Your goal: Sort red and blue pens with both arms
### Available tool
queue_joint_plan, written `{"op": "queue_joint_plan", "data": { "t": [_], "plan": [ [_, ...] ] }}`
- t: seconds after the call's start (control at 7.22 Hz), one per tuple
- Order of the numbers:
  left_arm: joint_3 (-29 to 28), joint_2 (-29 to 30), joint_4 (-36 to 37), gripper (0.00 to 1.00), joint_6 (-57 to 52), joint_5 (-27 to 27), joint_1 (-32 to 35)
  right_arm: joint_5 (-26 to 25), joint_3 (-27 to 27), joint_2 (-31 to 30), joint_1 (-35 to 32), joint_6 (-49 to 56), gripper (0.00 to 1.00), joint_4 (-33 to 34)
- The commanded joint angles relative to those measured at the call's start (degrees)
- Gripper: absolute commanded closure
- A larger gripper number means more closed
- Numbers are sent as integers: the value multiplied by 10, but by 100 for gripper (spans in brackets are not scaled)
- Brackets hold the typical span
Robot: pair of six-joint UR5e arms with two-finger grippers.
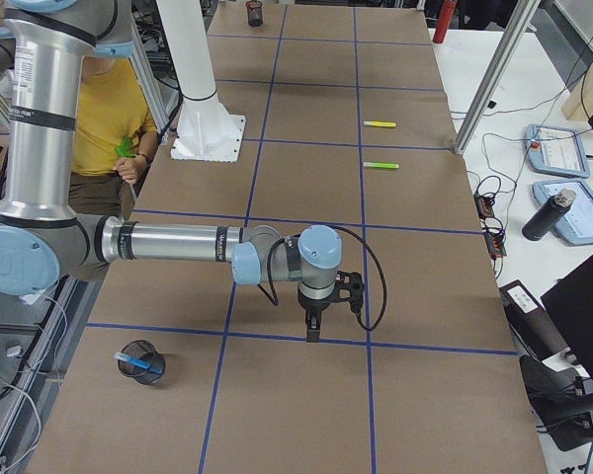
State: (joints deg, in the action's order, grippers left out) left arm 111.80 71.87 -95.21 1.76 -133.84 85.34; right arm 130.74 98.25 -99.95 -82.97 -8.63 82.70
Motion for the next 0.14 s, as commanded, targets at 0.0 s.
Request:
{"op": "queue_joint_plan", "data": {
  "t": [0.0],
  "plan": [
    [-2, -1, 1, 0, 0, 4, 0, 4, 5, -7, 0, -1, 0, 0]
  ]
}}
